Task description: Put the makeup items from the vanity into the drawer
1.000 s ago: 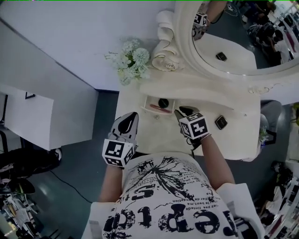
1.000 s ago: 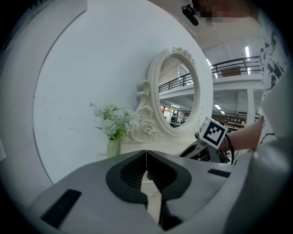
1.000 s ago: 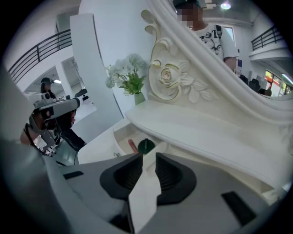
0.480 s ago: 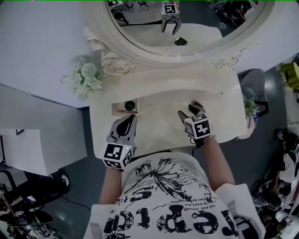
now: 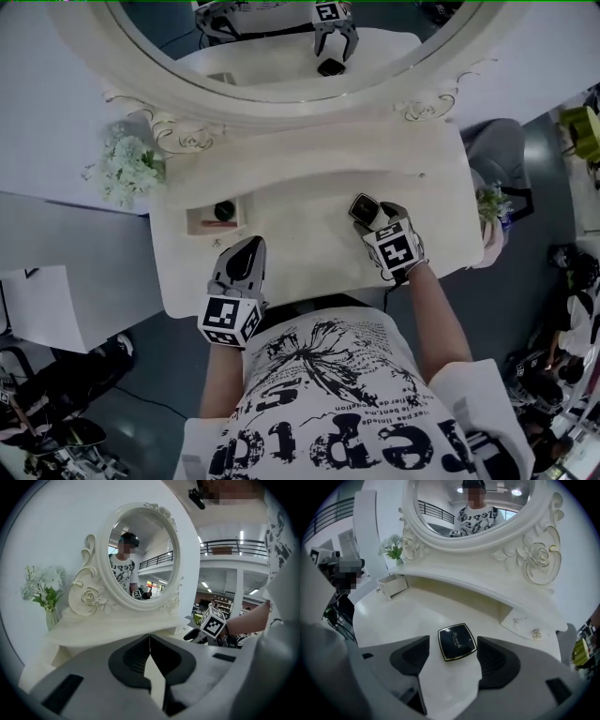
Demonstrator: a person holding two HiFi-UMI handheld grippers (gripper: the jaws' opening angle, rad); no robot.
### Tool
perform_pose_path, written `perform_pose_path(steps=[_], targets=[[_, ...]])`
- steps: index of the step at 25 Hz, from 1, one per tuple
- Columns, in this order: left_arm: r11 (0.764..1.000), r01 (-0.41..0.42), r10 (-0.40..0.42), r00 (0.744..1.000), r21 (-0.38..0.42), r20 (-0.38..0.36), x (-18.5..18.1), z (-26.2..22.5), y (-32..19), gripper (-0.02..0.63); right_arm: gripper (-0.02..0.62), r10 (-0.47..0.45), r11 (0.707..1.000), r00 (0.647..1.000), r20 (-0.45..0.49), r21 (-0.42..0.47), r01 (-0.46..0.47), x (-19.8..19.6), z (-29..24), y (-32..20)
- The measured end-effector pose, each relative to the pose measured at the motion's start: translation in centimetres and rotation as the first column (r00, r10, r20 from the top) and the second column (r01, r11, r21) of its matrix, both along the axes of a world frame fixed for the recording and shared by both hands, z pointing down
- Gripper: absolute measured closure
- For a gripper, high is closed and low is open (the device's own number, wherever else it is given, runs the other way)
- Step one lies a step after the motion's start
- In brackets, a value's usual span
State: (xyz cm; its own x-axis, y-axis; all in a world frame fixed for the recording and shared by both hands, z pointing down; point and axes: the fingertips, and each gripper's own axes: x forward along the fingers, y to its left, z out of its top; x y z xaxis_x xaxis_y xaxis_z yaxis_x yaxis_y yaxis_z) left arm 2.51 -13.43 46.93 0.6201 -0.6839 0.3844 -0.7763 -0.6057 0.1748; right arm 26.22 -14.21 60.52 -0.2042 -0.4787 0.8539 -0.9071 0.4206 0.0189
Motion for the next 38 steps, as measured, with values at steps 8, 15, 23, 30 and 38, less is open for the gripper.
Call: perform_pose_path(steps=[8,15,23,30,38], targets=[[0.998,0.057,-0.056,0.998,-0.03,0.013,1.4,1.5,0.9,0.584,0.281,-0.123,0.99,0.992,-0.007,-0.072,0.122,0.3,3.0,-1.6],[0.995,0.099,-0.098,0.995,-0.032,0.014,1.2,1.9,1.5,0.584,0.281,-0.165,0.983,0.986,-0.008,-0.087,0.164,-0.5,3.7,-2.1],[0.992,0.123,-0.122,0.992,-0.022,0.009,0.2,1.4,1.9,0.586,0.278,-0.175,0.983,0.985,-0.011,-0.061,0.174,-0.6,3.3,-1.9],[0.993,0.116,-0.116,0.993,0.0,-0.008,-1.9,0.3,1.3,0.584,0.279,-0.208,0.978,0.978,-0.005,-0.006,0.208,-3.8,0.8,-1.3],[0.992,0.125,-0.125,0.992,0.027,-0.025,-6.8,-1.4,0.2,0.584,0.279,-0.247,0.968,0.968,0.037,0.055,0.244,-11.2,-3.9,-3.0]])
